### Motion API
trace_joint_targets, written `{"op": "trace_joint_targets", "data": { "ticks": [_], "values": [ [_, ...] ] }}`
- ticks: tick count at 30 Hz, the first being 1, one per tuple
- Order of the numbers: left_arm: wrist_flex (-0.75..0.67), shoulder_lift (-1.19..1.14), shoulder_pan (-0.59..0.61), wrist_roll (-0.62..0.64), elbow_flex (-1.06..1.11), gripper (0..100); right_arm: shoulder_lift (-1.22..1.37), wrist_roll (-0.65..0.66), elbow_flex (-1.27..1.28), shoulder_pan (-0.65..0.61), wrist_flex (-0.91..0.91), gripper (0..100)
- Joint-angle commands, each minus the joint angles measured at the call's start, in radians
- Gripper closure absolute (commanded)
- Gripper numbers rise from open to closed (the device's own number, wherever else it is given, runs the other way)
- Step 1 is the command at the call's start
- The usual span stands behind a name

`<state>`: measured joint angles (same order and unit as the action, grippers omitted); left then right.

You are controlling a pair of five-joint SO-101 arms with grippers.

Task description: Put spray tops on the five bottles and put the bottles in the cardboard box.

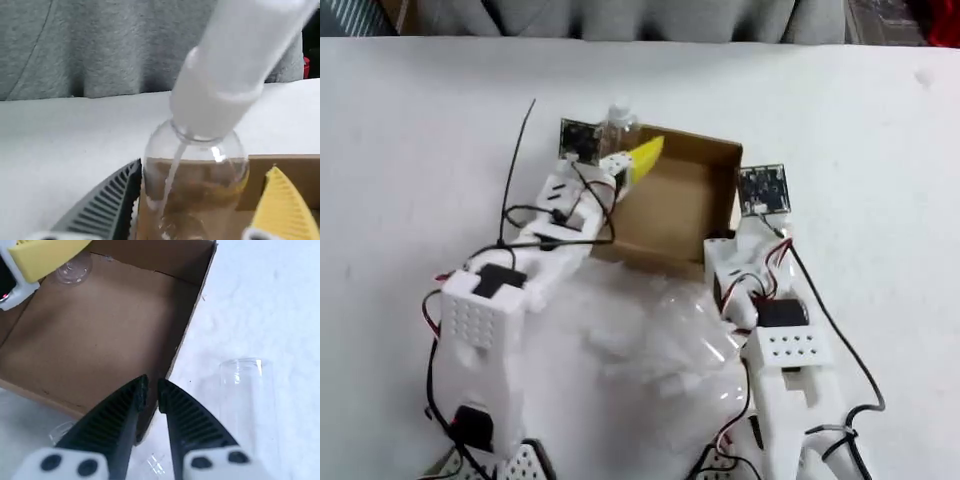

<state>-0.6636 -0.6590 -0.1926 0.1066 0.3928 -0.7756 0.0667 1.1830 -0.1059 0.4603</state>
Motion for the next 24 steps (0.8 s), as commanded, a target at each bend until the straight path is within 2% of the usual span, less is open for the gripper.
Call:
{"op": "trace_joint_targets", "data": {
  "ticks": [1,7,24],
  "values": [
    [0.014,0.018,0.012,0.014,-0.029,64,0.001,0.012,-0.052,-0.001,-0.013,98.1],
    [0.015,0.053,0.016,0.021,-0.015,64,0.001,0.012,-0.052,-0.001,-0.013,98.1],
    [0.014,0.41,-0.012,0.021,0.344,64,0.001,0.014,-0.052,-0.001,-0.019,98.1]
  ]
}}
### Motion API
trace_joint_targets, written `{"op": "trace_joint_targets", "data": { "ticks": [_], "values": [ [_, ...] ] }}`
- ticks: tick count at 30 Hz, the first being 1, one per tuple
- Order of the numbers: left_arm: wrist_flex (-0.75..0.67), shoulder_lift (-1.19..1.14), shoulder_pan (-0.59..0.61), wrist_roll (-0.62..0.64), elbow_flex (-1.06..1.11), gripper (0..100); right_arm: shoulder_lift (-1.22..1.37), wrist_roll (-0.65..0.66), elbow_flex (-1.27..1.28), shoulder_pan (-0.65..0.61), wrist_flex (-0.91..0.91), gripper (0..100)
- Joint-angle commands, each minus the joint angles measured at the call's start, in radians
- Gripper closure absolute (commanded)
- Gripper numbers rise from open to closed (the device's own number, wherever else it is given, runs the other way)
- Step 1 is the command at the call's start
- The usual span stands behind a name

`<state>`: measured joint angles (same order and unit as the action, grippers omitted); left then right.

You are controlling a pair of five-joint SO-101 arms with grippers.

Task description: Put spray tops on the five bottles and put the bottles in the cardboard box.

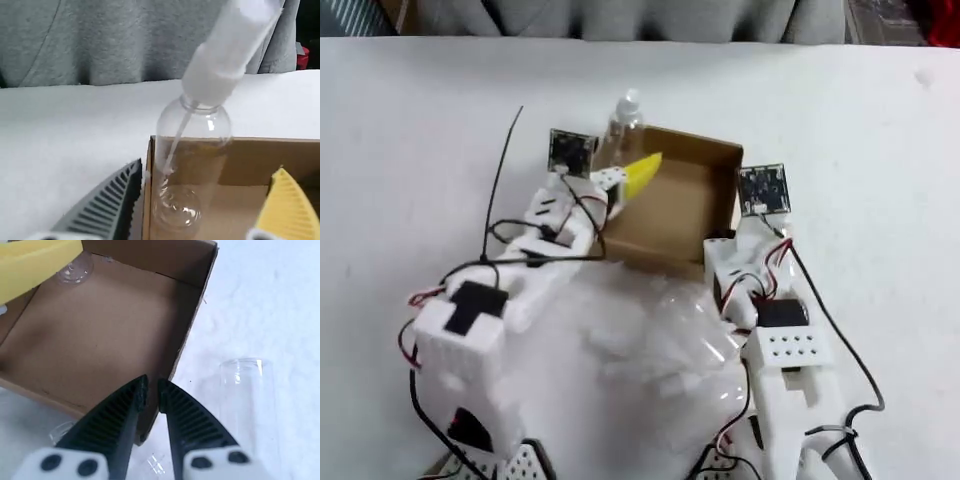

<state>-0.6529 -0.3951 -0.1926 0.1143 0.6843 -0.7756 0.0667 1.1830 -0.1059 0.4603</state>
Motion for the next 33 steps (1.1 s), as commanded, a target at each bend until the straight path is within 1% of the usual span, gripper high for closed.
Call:
{"op": "trace_joint_targets", "data": {
  "ticks": [1,12,14,17,27,29,33],
  "values": [
    [0.003,0.173,-0.013,0.014,0.075,64,0.001,0.014,-0.052,-0.001,-0.019,98.1],
    [0.008,0.444,-0.058,0.005,0.325,64,0.001,0.014,-0.052,-0.001,-0.015,98.1],
    [0.049,0.509,-0.058,0.005,0.359,64,0.001,0.014,-0.052,-0.001,-0.015,98.1],
    [0.193,0.622,-0.051,0.005,0.387,64,0.001,0.014,-0.052,-0.001,-0.013,98.1],
    [0.798,1.063,0.045,0.011,0.402,64,0.001,0.014,-0.052,-0.002,-0.013,98.1],
    [0.895,1.144,0.064,0.011,0.402,64,0.001,0.014,-0.052,-0.002,-0.013,98.1],
    [1.045,1.282,0.084,0.014,0.402,64,0.001,0.014,-0.052,-0.002,-0.013,98.1]
  ]
}}
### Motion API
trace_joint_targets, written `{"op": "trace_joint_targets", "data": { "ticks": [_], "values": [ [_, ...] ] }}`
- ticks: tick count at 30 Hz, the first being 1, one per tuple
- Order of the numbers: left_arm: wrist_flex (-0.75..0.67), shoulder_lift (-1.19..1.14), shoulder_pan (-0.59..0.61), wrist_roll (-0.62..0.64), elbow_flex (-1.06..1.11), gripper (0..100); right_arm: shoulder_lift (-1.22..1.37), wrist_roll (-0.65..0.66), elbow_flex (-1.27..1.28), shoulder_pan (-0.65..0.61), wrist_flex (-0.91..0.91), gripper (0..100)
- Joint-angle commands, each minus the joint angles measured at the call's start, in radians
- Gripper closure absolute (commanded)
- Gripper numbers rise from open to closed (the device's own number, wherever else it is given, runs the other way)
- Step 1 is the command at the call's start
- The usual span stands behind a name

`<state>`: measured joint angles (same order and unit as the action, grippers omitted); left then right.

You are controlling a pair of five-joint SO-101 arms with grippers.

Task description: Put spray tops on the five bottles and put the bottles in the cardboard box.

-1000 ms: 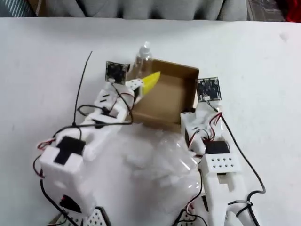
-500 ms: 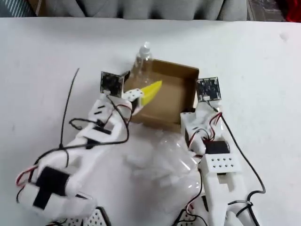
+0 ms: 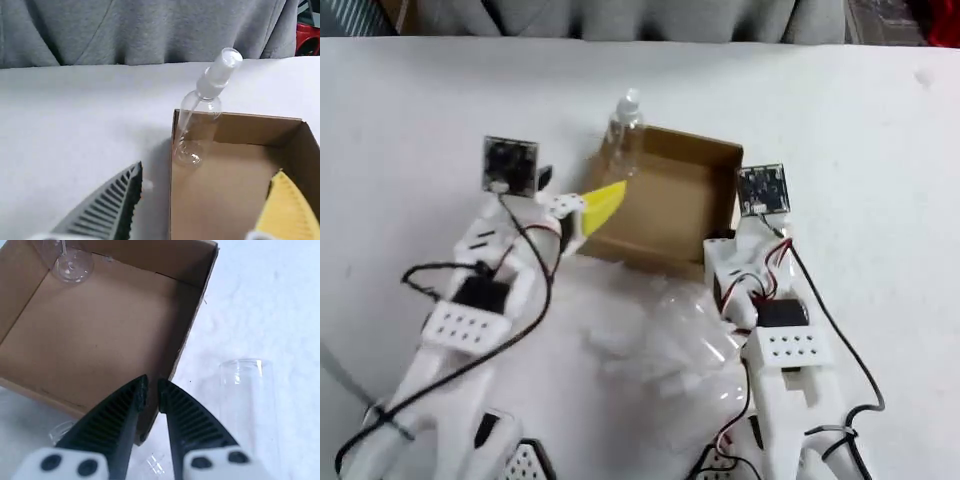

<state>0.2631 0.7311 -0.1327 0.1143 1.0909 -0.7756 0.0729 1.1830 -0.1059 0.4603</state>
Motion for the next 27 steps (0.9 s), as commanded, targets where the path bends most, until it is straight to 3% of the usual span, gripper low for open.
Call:
{"op": "trace_joint_targets", "data": {
  "ticks": [1,7,12,14,24,27],
  "values": [
    [0.181,0.185,0.024,0.014,-0.003,64,0.001,0.008,-0.051,-0.002,-0.013,98.1],
    [0.512,0.348,0.022,0.014,-0.003,64,0.001,0.008,-0.049,-0.002,-0.013,98.1],
    [0.709,0.452,0.015,0.014,0.021,64,0.001,0.008,-0.049,-0.002,-0.013,98.1],
    [0.713,0.509,0.027,0.006,0.049,64,0.001,0.008,-0.049,-0.002,-0.013,98.1],
    [0.649,0.92,0.346,0.011,0.456,64,0.001,0.008,-0.049,-0.001,-0.012,98.1],
    [0.651,1.064,0.374,0.012,0.565,64,-0.008,0.008,-0.051,0.01,-0.012,98.1]
  ]
}}
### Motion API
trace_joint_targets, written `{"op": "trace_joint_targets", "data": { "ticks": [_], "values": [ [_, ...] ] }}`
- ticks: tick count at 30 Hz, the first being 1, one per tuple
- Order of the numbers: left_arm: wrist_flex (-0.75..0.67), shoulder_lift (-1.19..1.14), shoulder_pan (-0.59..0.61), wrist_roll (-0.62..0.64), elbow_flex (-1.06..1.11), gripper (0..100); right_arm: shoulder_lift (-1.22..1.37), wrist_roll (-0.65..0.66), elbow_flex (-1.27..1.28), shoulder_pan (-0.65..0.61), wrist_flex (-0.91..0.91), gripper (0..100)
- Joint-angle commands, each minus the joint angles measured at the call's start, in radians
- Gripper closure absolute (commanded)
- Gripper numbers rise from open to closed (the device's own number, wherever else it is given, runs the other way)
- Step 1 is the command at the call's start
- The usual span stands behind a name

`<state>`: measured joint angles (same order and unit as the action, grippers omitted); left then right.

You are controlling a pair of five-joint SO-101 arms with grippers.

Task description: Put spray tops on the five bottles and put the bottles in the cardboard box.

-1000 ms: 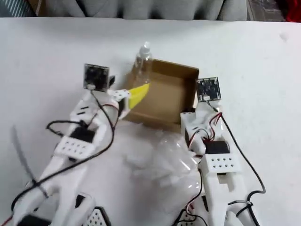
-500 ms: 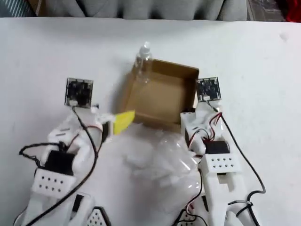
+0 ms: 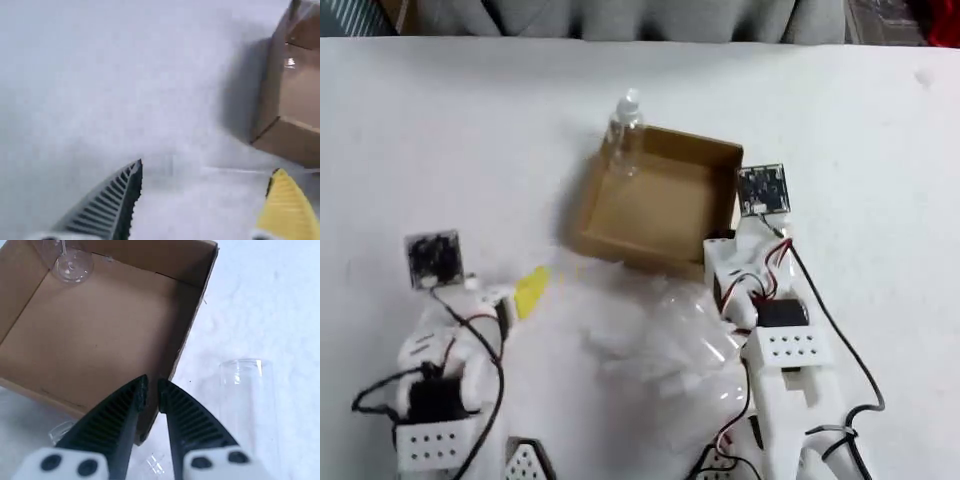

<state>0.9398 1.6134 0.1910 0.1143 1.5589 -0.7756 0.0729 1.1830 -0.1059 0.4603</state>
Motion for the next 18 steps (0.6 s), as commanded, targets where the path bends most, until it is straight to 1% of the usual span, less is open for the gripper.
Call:
{"op": "trace_joint_targets", "data": {
  "ticks": [1,6,8,11,12,15,18],
  "values": [
    [-0.028,0.222,0.05,0.012,0.115,64,-0.008,0.008,-0.052,0.021,-0.012,98.1],
    [-0.034,0.206,0.047,0.009,0.13,64,-0.01,0.006,-0.077,0.074,-0.008,98.1],
    [-0.031,0.206,0.047,0.011,0.132,64,-0.01,0.006,-0.112,0.104,0.038,98.1],
    [-0.026,0.205,0.047,0.011,0.132,64,-0.007,0.009,-0.207,0.128,0.162,98.1],
    [-0.026,0.205,0.047,0.011,0.133,64,-0.008,0.034,-0.242,0.134,0.216,98.1],
    [-0.026,0.203,0.047,0.011,0.133,64,0.001,0.178,-0.365,0.136,0.401,98.1],
    [-0.026,0.2,0.047,0.011,0.133,64,0.001,0.255,-0.465,0.142,0.536,98.1]
  ]
}}
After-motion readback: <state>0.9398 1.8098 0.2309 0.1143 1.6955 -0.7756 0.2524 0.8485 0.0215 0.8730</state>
